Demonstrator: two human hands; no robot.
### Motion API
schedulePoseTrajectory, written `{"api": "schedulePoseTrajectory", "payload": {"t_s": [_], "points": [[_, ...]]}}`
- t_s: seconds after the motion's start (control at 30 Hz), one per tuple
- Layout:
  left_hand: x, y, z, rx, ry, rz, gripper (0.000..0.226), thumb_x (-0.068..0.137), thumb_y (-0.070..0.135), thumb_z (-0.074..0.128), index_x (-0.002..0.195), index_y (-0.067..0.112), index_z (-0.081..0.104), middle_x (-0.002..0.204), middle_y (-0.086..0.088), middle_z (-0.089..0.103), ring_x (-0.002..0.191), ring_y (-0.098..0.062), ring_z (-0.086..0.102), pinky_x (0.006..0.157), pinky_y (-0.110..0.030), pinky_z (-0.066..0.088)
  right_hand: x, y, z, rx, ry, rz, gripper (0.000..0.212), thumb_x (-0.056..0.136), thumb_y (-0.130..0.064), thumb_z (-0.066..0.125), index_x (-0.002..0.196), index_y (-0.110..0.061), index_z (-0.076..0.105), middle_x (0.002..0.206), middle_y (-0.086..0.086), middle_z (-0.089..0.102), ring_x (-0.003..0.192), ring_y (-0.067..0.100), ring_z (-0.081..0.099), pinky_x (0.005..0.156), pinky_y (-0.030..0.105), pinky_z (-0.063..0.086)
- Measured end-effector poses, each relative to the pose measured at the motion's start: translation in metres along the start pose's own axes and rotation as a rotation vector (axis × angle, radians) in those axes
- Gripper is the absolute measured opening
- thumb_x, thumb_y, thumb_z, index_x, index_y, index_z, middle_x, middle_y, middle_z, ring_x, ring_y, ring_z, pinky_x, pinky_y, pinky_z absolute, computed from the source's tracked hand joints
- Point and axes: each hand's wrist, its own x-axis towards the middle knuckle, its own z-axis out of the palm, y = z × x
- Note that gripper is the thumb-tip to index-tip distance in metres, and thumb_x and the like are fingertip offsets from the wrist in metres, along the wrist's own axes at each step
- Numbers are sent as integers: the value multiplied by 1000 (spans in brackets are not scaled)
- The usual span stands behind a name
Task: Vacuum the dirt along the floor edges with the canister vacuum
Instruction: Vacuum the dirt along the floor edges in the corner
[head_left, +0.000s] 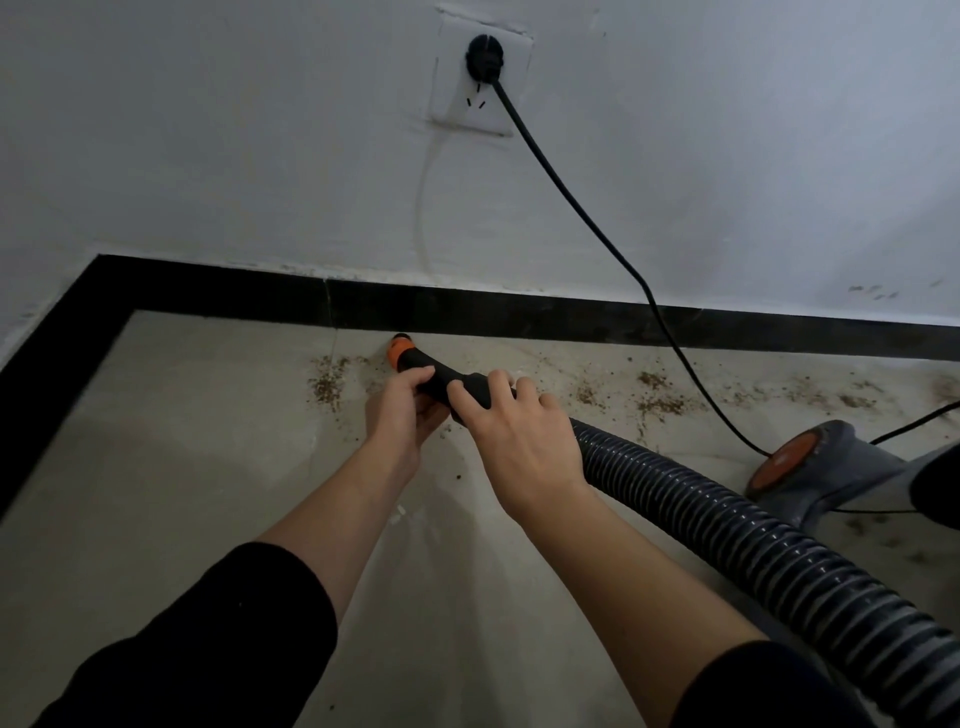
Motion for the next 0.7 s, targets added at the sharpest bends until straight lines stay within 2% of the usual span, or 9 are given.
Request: {"api": "schedulePoseTrajectory", "payload": {"t_s": [0.1, 0.27, 0.53, 0.7], "points": [[-5, 8, -10, -6, 6, 14, 33, 85, 14, 65, 116, 1, 64, 104, -16, 72, 85, -23, 72, 65, -28, 57, 0, -8, -3, 7, 21, -14, 73, 90, -11, 56, 147, -20, 12, 137, 21, 32, 117, 36, 43, 95, 42, 40], [-19, 22, -33, -8, 20, 45, 24, 86, 12, 64, 109, 4, 63, 103, -16, 72, 91, -26, 72, 86, -36, 57, -5, -26, -10, 32, 58, -56, 71, 91, -12, 55, 147, -22, 12, 136, 20, 34, 116, 36, 44, 95, 44, 40], [-52, 31, -84, -52, 18, 80, 35, 90, 12, 61, 123, 0, 58, 109, -18, 71, 99, -26, 70, 82, -31, 57, -23, -55, -24, 20, 103, -184, 68, 93, -10, 50, 148, -21, 12, 136, 20, 33, 113, 35, 45, 89, 40, 40], [-64, 36, -100, -72, 26, 55, 34, 91, 11, 58, 123, -2, 58, 108, -18, 71, 99, -26, 69, 81, -30, 56, -29, -71, -28, -9, 97, -222, 67, 93, -12, 51, 148, -20, 13, 137, 21, 33, 114, 35, 45, 89, 41, 41]]}}
